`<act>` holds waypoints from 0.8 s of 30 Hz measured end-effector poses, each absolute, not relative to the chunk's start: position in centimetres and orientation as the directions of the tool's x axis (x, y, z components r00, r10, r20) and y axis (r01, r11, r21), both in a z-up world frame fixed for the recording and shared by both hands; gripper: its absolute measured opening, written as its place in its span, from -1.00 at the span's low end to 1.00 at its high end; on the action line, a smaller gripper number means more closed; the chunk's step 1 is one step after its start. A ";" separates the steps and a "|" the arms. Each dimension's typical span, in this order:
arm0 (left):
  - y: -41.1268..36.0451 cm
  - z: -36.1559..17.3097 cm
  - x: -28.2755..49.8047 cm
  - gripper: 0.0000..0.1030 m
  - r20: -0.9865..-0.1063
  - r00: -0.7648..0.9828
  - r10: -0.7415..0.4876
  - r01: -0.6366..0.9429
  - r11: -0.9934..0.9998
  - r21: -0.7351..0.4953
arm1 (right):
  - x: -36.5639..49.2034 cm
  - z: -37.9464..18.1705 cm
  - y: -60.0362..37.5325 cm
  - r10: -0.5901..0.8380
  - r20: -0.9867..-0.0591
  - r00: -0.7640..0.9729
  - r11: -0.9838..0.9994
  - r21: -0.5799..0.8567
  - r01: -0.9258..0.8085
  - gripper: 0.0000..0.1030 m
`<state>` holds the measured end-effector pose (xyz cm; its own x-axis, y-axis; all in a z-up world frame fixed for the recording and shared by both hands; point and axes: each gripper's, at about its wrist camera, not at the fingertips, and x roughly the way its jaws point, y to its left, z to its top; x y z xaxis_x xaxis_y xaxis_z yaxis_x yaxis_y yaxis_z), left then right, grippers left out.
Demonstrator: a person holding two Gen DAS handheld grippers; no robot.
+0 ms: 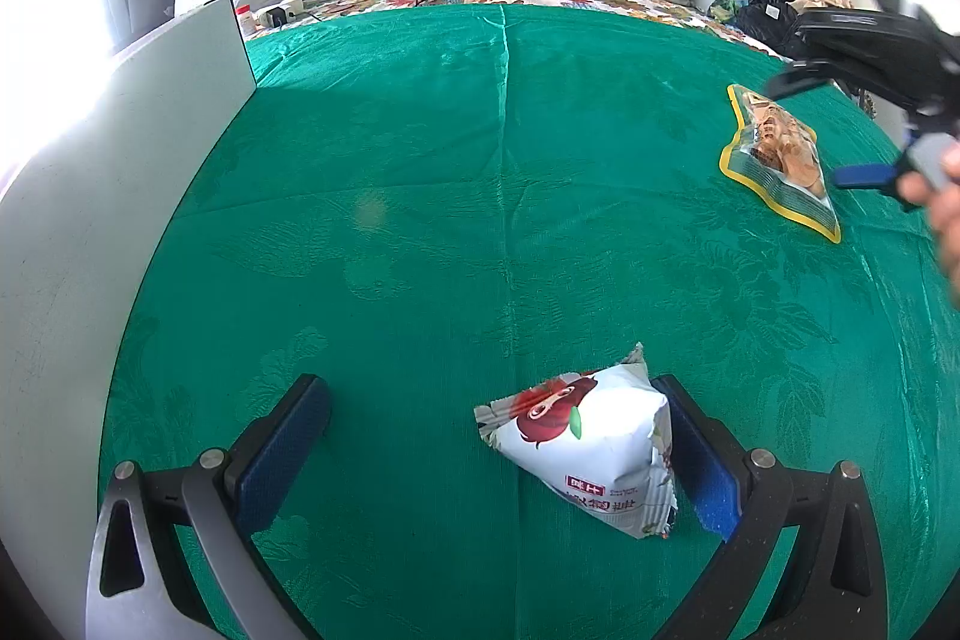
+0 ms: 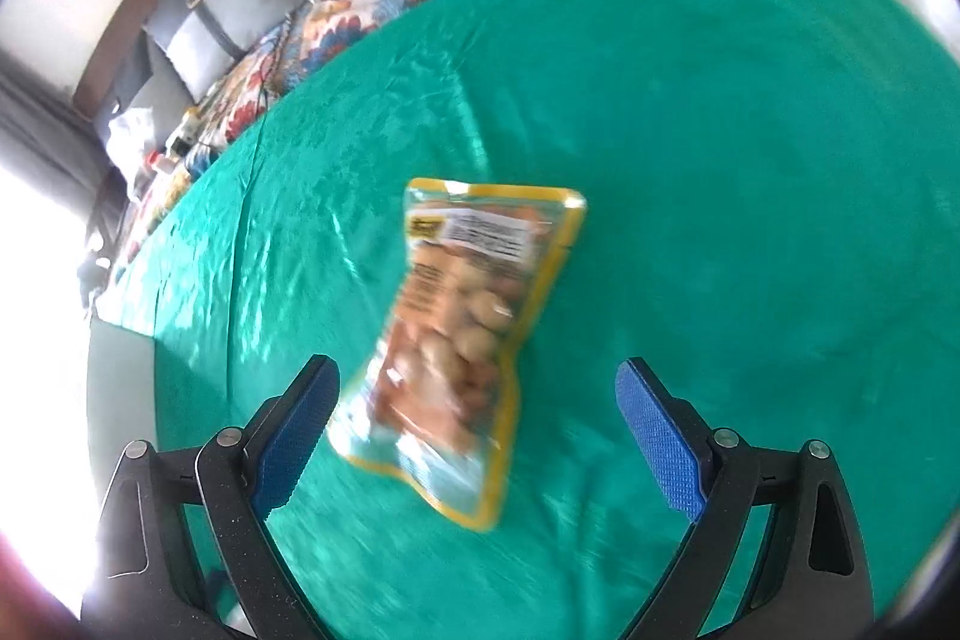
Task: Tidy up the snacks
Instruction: 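Grasp the clear peanut pack with yellow border with the right gripper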
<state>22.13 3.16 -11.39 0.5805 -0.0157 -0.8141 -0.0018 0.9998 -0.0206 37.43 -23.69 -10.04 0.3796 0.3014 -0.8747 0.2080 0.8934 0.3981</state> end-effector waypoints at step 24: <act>3.2 -11.4 22.1 1.00 -0.814 0.581 -0.016 -0.002 1.000 -0.021 | 19.0 -9.8 -24.7 0.139 -0.865 0.482 0.952 -0.017 -0.305 0.30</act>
<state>22.11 3.16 -11.38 0.5808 -0.0155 -0.8139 -0.0024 0.9998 -0.0208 19.01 -24.69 -9.84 0.4823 0.1390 -0.8649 -0.3048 0.9523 -0.0169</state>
